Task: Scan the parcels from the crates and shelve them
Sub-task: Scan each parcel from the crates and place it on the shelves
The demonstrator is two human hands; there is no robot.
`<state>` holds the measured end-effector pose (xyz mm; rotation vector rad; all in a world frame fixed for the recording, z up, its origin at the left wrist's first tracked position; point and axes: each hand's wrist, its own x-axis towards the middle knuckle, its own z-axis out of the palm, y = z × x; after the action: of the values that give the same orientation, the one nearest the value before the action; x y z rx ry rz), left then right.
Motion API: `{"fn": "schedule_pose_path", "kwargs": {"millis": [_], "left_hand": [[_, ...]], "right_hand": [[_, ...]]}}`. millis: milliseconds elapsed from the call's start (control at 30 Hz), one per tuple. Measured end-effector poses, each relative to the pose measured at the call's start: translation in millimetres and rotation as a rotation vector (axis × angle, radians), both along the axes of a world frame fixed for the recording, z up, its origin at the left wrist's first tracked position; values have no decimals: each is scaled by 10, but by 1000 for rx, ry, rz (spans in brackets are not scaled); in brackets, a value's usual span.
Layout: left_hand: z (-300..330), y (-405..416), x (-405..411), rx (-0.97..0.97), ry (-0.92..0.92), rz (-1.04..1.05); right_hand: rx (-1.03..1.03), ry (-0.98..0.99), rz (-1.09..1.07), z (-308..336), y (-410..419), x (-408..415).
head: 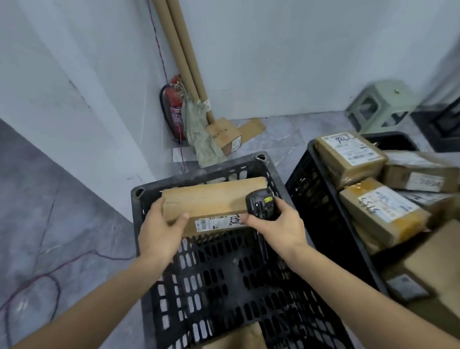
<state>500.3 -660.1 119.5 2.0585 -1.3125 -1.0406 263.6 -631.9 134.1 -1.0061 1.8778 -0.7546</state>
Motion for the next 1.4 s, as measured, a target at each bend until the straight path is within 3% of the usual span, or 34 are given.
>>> {"fn": "schedule_pose_path", "kwargs": {"millis": [233,467,800,967,1133,1400], "left_hand": [[1023,170,92,-222,109,44],[2371,468,-15,-395,341,-1],[4259,1208,-359,-615,469,-213],[5076,1706,-768,-673,617,-412],[5712,2386,-1348,-663,780,-608],[6311,3696,-2244,-708,815,-810]], "right_hand": [[-146,-57,-69,1135,263,-104],[-312,-108,-170,2594,888,-232],[-498,-35,-350,4636,2347,-348],[-592,13,-466,5489,3261,-552],[-674,65,-578,6087,4223,-809],[-707,119,-787,6540,5903,-1233]]}}
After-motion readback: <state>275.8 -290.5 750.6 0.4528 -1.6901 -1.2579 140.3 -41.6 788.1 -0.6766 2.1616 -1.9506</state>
